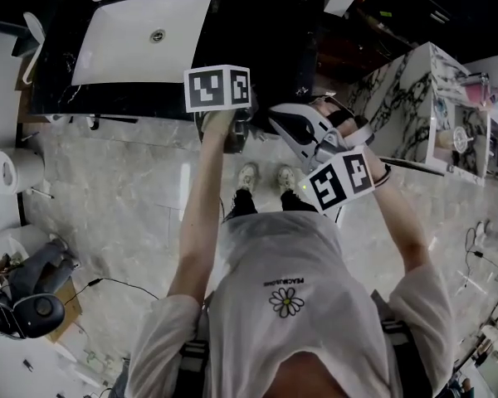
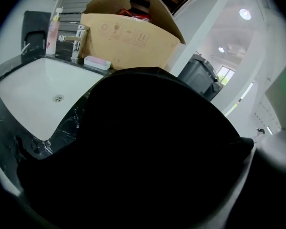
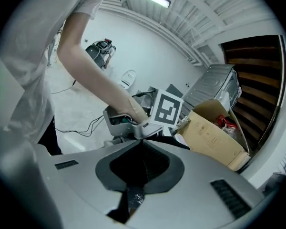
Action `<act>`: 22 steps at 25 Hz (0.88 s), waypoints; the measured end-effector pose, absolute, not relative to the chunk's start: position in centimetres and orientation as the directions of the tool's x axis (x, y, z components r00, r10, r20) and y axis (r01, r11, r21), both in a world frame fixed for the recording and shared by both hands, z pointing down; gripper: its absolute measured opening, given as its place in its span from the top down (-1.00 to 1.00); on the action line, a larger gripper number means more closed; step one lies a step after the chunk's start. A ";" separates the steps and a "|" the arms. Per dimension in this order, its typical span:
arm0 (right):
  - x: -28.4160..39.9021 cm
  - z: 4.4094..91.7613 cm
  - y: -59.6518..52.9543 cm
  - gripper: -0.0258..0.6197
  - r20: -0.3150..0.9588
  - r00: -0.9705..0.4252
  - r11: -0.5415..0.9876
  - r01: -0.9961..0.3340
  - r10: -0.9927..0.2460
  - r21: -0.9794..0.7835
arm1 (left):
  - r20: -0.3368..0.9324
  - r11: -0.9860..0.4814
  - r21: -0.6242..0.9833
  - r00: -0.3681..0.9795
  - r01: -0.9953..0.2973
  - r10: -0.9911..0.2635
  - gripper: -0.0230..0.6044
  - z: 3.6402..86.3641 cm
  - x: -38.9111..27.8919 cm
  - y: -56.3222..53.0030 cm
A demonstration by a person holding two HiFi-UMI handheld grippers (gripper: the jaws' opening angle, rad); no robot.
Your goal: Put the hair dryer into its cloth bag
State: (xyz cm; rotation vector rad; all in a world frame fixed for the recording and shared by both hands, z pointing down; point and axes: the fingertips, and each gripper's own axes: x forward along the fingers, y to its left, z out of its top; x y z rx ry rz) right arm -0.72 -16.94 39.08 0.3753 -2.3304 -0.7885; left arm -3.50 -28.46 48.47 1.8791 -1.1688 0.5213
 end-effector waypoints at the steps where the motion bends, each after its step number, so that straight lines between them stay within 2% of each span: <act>1: -0.8 39.0 -16.7 0.86 0.481 -0.759 0.784 -0.064 -0.440 0.617 | 0.707 -0.203 0.434 0.471 -0.878 -0.528 0.42 48.6 -3.7 -28.8; 7: -1.0 38.7 -16.8 0.86 0.455 -0.776 0.825 -0.146 -0.438 0.546 | 0.711 -0.181 0.413 0.440 -0.892 -0.548 0.41 48.9 -3.8 -30.2; 13: -0.3 40.1 -17.2 0.86 0.478 -0.760 0.849 -0.179 -0.440 0.496 | 0.750 -0.219 0.266 0.345 -0.939 -0.565 0.42 50.2 -4.0 -31.3; 22: -0.1 40.8 -17.3 0.86 0.486 -0.738 0.834 -0.187 -0.468 0.518 | 0.725 -0.199 0.287 0.348 -0.937 -0.594 0.38 50.1 -4.4 -30.9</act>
